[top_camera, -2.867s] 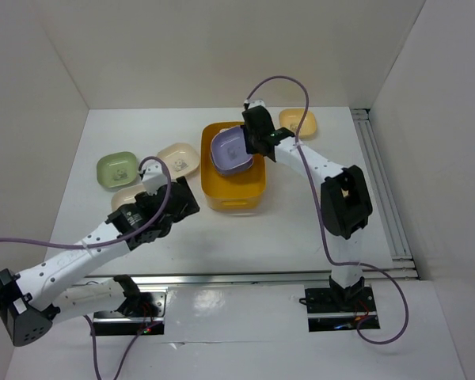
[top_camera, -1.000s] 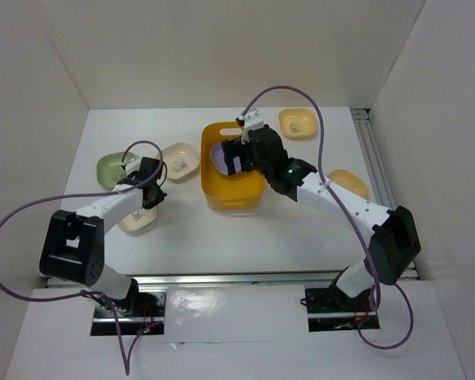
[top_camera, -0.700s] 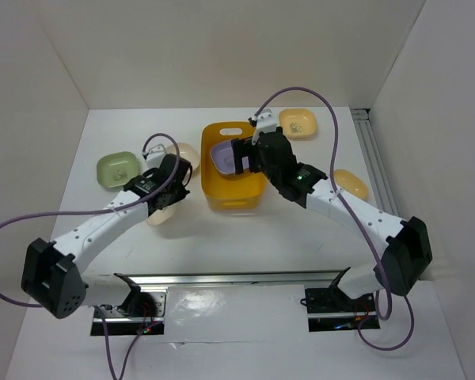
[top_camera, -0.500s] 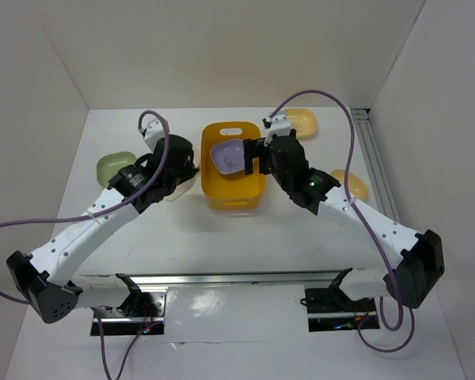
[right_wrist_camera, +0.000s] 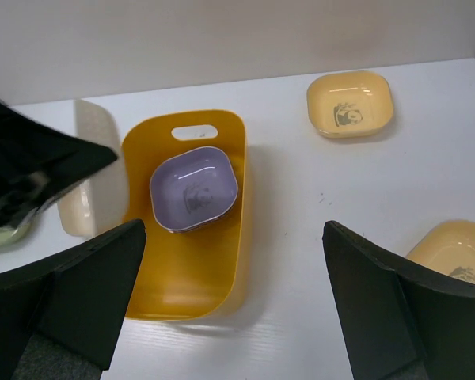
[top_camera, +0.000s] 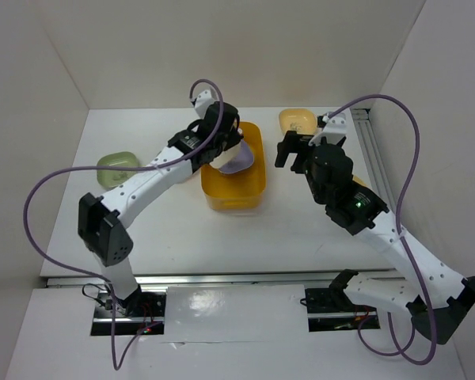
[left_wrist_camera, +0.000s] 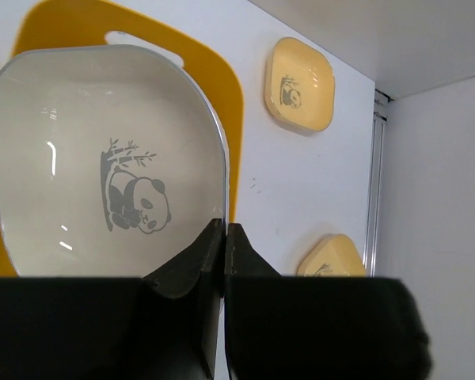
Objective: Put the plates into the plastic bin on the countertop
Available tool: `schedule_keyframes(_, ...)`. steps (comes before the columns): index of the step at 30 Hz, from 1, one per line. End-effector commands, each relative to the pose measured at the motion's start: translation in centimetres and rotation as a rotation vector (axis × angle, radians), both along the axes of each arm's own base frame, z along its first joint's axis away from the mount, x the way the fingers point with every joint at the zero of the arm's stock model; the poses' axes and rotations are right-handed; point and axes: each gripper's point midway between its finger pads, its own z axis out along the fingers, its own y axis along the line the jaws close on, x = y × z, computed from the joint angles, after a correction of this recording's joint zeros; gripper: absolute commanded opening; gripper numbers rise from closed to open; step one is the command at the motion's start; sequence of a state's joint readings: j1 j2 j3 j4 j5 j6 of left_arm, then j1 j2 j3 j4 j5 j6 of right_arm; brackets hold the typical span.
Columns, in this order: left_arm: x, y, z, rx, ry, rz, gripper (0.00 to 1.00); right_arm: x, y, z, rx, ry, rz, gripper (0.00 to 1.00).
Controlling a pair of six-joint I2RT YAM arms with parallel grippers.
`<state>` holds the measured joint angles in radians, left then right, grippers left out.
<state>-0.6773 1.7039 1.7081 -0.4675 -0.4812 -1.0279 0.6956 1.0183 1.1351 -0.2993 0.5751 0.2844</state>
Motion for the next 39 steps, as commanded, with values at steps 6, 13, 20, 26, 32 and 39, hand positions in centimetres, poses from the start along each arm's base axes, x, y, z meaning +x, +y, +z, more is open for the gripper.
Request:
schedule_keyframes(6,8.2,-2.4,-1.6,-0.201,-0.05,0.015,0.0,-0.8,-1.5,-1.4,-0.03,0.054,-0.047,1.0)
schedule_keyframes(13,11.4,-2.3,-4.7,-0.277,-0.019,0.002,0.0,-0.9,-1.8,-2.6,-0.058,0.071,-0.055,1.0)
schedule_keyframes(20,11.5,-3.3,-4.2,-0.273,0.009,-0.044,0.29,-0.2,-2.3,-3.2,-0.054,0.076,-0.101,1.0)
schedule_keyframes(26,10.2,-1.7,-3.5,-0.259,-0.006,-0.006,0.38,2.2,-2.9,-7.2,-0.05,0.175,-0.133,1.0)
schedule_keyframes(32,9.5,-1.7,-2.7,-0.232,-0.026,-0.021,0.56,3.2,-2.8,-9.7,-0.001,0.226,-0.097,1.0)
schedule_keyframes(39,7.5,-0.9,-1.4,-0.132,-0.044,-0.033,0.9,4.0,-5.1,-10.6,-0.028,0.241,-0.194,1.0)
